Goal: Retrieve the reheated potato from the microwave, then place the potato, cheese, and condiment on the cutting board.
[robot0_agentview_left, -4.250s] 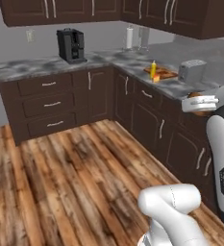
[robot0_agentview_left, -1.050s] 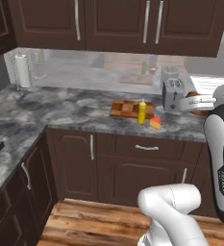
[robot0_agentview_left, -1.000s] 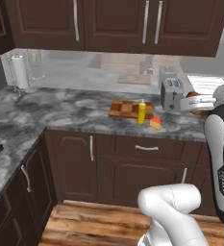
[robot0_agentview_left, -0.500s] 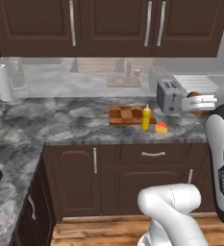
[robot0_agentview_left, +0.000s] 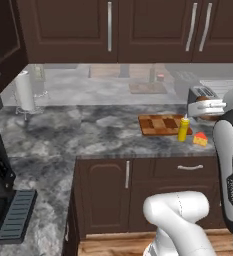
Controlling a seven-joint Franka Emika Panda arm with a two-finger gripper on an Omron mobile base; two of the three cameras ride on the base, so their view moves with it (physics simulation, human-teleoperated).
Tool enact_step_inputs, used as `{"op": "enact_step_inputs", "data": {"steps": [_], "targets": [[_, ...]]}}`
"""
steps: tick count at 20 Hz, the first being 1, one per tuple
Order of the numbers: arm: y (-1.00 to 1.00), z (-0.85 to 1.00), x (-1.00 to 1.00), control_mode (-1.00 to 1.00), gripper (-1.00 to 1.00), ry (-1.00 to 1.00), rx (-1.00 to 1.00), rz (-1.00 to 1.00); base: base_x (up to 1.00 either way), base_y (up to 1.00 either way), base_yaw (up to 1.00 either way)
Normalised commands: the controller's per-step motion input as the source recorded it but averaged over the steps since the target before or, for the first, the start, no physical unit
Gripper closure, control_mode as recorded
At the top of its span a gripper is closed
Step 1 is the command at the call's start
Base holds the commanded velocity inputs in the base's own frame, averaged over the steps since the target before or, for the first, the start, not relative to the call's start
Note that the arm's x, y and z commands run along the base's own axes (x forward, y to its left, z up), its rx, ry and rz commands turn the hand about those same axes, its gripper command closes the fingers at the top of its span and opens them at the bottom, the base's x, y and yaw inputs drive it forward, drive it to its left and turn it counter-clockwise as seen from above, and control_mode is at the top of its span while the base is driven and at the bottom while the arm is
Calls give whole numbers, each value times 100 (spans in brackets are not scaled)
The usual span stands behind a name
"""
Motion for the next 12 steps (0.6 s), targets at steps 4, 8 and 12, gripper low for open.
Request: {"op": "enact_step_inputs", "data": {"steps": [4, 8, 12], "targets": [[0, 0, 0, 100, 100, 0, 0, 0, 63, -1, -16], [0, 0, 0, 100, 100, 0, 0, 0, 45, -1, -36], [0, 0, 0, 100, 100, 0, 0, 0, 45, 2, -35]]}}
